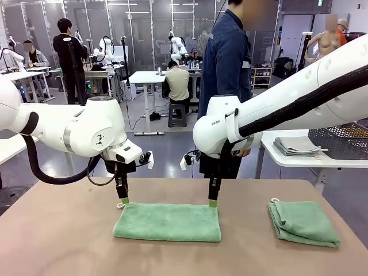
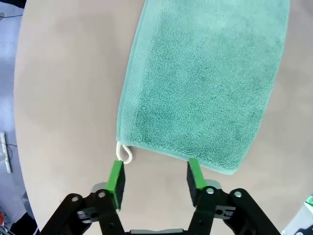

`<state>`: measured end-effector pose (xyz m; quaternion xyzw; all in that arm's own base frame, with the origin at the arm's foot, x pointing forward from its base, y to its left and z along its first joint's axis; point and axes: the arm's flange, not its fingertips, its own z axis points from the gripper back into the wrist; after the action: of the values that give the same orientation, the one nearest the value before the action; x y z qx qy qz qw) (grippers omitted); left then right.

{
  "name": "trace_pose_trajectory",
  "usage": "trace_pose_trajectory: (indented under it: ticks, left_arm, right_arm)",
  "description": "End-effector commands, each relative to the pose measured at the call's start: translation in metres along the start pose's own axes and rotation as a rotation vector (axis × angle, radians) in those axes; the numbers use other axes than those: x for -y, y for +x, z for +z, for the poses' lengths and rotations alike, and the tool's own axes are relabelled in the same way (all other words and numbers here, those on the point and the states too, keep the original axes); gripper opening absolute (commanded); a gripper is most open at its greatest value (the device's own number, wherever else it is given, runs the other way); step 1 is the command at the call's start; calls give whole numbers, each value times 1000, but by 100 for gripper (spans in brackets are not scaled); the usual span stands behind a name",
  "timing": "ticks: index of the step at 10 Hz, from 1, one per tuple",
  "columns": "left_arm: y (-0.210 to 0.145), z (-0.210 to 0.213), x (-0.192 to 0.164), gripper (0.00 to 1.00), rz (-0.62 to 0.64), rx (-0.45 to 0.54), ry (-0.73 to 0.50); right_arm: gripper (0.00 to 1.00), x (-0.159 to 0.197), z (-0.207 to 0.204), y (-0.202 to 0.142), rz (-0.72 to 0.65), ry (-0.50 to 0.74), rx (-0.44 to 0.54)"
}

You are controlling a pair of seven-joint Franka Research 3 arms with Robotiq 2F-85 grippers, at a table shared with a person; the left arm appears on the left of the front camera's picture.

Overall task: Fold the towels and place them in the basket.
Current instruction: When a person lays out a Towel with hook on the table, fold it in half twice.

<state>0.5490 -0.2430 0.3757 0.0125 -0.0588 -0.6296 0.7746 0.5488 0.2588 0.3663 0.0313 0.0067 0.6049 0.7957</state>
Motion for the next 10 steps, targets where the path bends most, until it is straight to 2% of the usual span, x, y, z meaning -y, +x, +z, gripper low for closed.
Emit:
trace_pose_trajectory:
  ticks: [1,3,4,5,6,9,10]
  left_arm:
    - [-14,14,10,82,7,35,22]
    - [-24,38,33,100,106,19,22]
    - [-33,53,52,100,145,55,15]
    - [-46,72,76,100,177,100,22]
    - [-58,86,97,100,223,133,29]
    - [-94,122,164,100,394,207,136]
    - [-102,126,179,100,358,210,152]
  right_arm:
    - [87,-15,10,-4,-75,-23,-23]
    - [100,-45,23,-12,-294,-28,-65]
    - [100,-61,28,-18,-401,-2,-34]
    - [100,-77,30,-27,-568,6,11]
    - [100,-88,33,-34,-704,-26,93]
    - [100,-104,22,-36,-961,-36,142]
    - [100,-100,14,-36,-998,-22,147]
